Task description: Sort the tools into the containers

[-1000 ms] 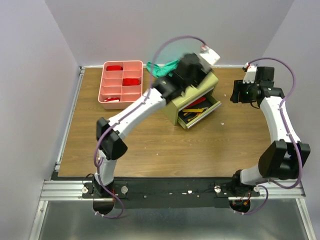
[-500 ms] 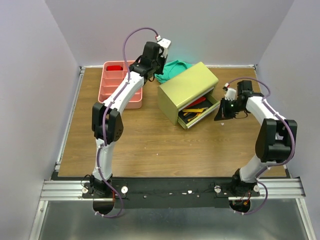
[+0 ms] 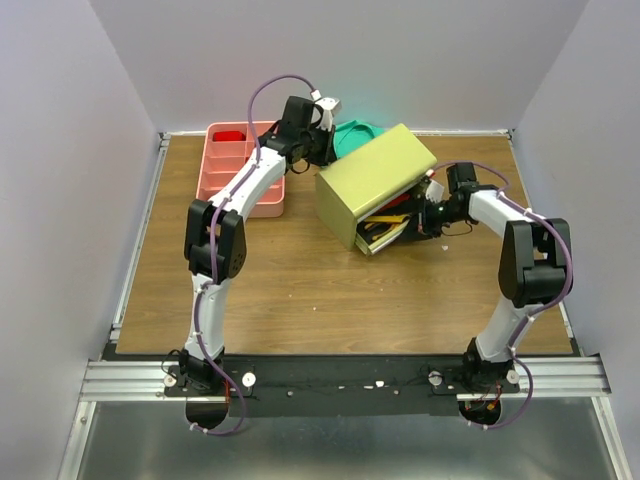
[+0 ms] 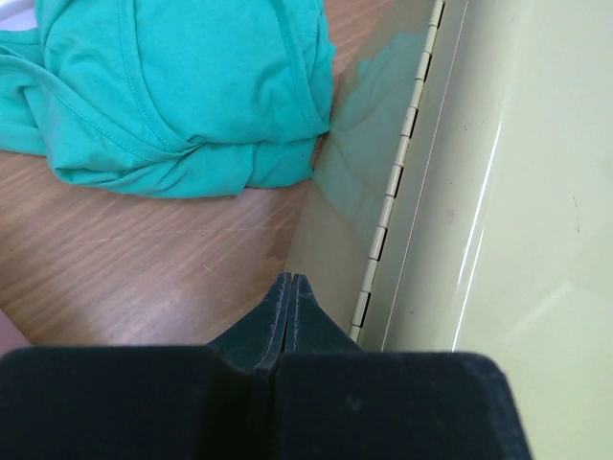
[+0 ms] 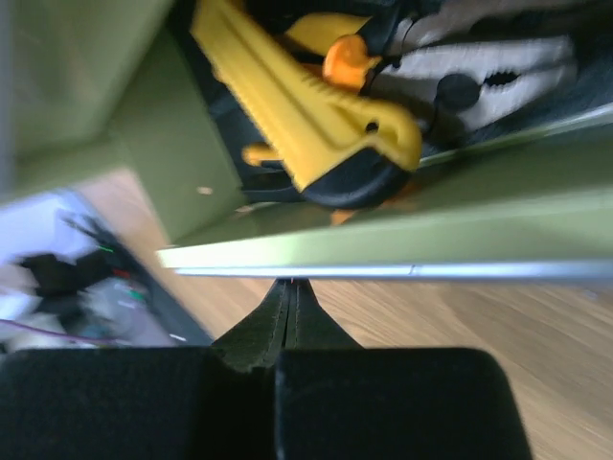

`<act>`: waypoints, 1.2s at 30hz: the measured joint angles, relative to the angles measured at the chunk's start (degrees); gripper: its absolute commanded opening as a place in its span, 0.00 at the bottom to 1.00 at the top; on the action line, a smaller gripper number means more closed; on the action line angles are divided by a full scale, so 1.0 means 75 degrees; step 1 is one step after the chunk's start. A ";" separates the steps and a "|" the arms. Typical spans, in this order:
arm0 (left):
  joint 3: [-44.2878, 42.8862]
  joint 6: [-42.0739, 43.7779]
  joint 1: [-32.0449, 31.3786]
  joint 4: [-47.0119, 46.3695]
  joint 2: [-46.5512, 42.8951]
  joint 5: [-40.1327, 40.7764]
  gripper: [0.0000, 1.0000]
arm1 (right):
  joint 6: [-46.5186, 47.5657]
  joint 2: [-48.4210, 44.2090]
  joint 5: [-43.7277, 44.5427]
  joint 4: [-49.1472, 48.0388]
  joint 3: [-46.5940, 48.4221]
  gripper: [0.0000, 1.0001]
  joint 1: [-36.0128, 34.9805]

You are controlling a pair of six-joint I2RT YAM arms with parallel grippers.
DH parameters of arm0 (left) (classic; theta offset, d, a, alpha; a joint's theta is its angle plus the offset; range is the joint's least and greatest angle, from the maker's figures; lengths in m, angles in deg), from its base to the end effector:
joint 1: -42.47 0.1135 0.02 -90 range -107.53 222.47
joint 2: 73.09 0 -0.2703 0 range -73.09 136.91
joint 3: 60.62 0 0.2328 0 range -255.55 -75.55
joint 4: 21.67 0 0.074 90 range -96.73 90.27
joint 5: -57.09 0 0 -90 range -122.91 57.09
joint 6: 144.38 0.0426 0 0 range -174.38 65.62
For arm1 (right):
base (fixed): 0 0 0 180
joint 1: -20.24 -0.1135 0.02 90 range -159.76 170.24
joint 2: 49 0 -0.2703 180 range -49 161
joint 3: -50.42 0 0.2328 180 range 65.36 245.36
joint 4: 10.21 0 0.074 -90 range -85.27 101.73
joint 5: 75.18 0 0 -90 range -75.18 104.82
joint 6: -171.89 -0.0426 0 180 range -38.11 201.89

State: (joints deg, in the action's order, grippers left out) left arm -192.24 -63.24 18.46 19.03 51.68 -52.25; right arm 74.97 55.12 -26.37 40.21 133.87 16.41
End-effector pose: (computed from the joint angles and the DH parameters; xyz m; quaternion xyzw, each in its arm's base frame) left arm 0.4511 -0.2164 0.2997 0.1930 0.8518 -0.2734 0.4031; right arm 0.3355 0.0506 0.1931 -0.0329 0.9246 0.3599 0.1206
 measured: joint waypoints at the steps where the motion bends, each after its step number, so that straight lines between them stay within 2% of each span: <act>1: 0.0020 -0.0032 0.0017 -0.0012 0.0000 -0.0047 0.00 | -0.0358 0.0000 -0.0210 -0.0213 -0.0029 0.00 0.0026; 9: 0.0125 -0.0271 0.0085 -0.0198 0.0003 -0.0344 0.00 | -0.3381 -0.0082 -0.0956 -0.3340 -0.1515 0.01 0.0050; 16: 0.0350 -0.0347 0.0119 -0.0446 0.0003 -0.0460 0.00 | -0.6132 -0.0090 -0.0557 -0.5893 -0.2419 0.01 -0.0015; 23: 0.0463 -0.0370 0.0143 -0.0533 0.0003 -0.0487 0.00 | -0.7364 0.0134 -0.0224 -0.6738 -0.2276 0.05 -0.0280; 27: 0.0463 -0.0373 0.0152 -0.0568 0.0003 -0.0487 0.00 | -0.7615 0.0283 -0.0239 -0.6309 -0.1970 0.07 -0.0300; 28: 0.0463 -0.0373 0.0152 -0.0565 0.0003 -0.0487 0.04 | -0.7627 0.0283 -0.0239 -0.6199 -0.1920 0.10 -0.0300; 30: 0.0463 -0.0393 0.0152 -0.0562 0.0003 -0.0484 0.19 | -0.7551 0.0283 -0.0236 -0.5965 -0.1842 0.18 -0.0291; 31: 0.0463 -0.0411 0.0152 -0.0560 0.0003 -0.0472 0.38 | -0.7455 0.0259 -0.0236 -0.5785 -0.1778 0.21 -0.0262; 32: 0.0463 -0.0428 0.0152 -0.0554 -0.0006 -0.0423 0.45 | -0.7222 0.0172 -0.0198 -0.5496 -0.1740 0.25 -0.0221; 33: 0.0463 -0.0405 0.0160 -0.0516 -0.0023 -0.0356 0.52 | -0.6991 0.0076 -0.0184 -0.5199 -0.1699 0.45 -0.0189; 34: 0.0463 -0.0504 0.0166 -0.0495 -0.0038 -0.0291 0.66 | -0.6607 -0.0114 -0.0067 -0.4750 -0.1664 0.58 -0.0105; 35: 0.0463 -0.0498 0.0187 -0.0452 -0.0067 -0.0297 0.72 | -0.6339 -0.0280 0.0061 -0.4476 -0.1641 0.68 -0.0050; 36: 0.0463 -0.0513 0.0192 -0.0379 -0.0125 -0.0210 0.80 | -0.5863 -0.0635 0.0411 -0.3660 -0.1515 0.80 0.0137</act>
State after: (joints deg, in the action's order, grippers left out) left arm -188.76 -67.09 19.90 16.19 50.74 -53.82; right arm 30.99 50.35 -23.28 12.76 122.51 17.43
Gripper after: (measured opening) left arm 0.508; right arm 0.405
